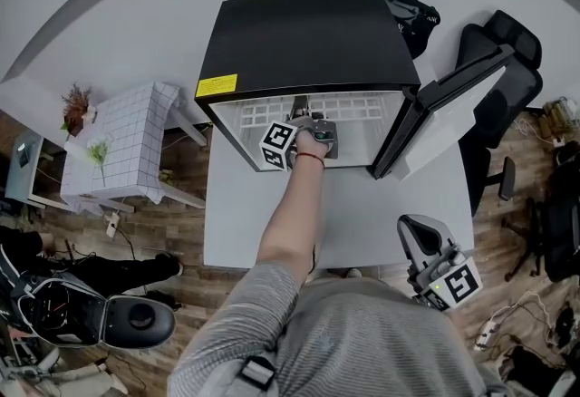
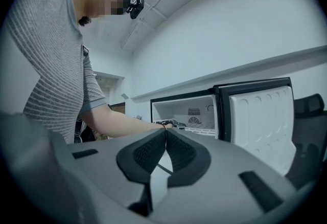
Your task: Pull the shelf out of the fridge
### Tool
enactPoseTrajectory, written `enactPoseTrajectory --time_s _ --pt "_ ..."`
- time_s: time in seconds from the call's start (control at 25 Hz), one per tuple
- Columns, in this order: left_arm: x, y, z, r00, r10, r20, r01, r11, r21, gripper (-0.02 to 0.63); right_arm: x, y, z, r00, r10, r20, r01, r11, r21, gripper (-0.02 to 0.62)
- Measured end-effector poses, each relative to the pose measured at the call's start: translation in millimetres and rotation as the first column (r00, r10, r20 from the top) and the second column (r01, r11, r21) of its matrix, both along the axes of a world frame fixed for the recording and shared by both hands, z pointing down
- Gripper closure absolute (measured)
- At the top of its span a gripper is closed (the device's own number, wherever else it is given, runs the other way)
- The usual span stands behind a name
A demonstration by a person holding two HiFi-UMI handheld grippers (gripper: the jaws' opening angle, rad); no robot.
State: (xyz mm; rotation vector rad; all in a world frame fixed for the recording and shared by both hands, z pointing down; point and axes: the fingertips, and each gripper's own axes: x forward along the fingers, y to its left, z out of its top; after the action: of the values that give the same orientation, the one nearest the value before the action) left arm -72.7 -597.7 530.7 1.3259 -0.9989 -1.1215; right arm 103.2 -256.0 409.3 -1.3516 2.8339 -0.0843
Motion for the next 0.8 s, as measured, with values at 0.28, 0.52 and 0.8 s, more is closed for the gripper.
enactPoseTrajectory --time_s 0.28,0.52,0.8 --pt "1 12 -1 1.000 0.005 -0.005 -0.005 1.000 0.000 0.575 -3 5 -3 1.000 -0.018 0.011 0.018 1.000 0.010 0.583" --pt "0 19 0 1.000 0.005 -0.003 -0.005 1.000 0.005 0.575 -5 10 -3 0.999 -0.033 0.011 0.033 0.999 0.020 0.583" --pt "0 35 -1 1.000 0.002 -0.011 -0.001 1.000 0.013 0.575 -7 20 -2 0.999 -0.044 0.000 0.044 0.999 0.016 0.583"
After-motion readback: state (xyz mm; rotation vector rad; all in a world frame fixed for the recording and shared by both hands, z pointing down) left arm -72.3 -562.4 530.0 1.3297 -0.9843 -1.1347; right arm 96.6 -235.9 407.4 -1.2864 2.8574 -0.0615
